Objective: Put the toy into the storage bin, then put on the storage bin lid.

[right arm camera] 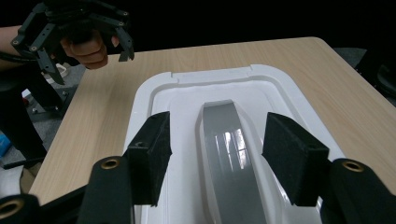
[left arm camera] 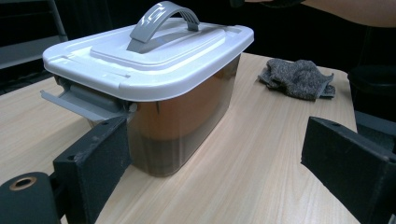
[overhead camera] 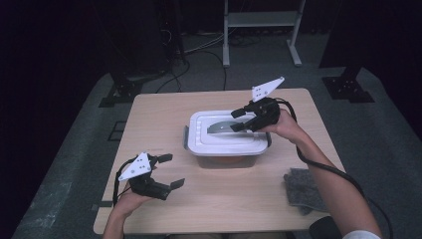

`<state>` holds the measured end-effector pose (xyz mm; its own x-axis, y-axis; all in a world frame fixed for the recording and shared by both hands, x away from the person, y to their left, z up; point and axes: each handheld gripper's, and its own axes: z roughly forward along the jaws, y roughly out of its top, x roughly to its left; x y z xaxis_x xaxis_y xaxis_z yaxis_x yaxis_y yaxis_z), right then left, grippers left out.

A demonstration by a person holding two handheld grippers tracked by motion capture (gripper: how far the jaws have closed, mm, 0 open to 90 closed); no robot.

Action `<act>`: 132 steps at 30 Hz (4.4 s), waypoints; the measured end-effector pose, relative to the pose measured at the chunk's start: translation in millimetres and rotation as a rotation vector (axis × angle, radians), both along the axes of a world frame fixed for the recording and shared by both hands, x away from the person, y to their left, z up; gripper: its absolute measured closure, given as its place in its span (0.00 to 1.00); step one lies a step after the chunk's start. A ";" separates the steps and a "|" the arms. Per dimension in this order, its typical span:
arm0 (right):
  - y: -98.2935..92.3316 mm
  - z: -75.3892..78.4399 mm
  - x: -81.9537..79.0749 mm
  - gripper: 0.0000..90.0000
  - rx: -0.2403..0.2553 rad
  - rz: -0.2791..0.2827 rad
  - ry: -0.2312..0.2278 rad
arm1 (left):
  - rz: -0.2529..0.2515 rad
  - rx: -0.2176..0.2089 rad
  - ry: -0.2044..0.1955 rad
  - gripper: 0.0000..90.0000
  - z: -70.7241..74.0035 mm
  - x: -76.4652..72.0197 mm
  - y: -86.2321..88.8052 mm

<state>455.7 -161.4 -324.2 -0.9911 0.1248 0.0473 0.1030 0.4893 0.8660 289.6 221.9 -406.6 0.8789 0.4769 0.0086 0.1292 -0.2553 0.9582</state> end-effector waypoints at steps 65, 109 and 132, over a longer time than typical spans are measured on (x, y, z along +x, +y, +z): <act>-137.9 -6.8 -73.3 0.31 0.020 -0.262 0.025 | -0.026 -0.006 -0.004 0.08 0.5 5.6 -9.0; -191.0 -80.3 -112.0 0.31 0.058 -0.384 0.149 | -0.045 0.006 0.003 0.08 -2.2 7.2 -16.2; -202.1 -108.2 -123.3 0.31 0.087 -0.425 0.185 | -0.040 0.008 0.002 0.08 -2.0 6.1 -15.6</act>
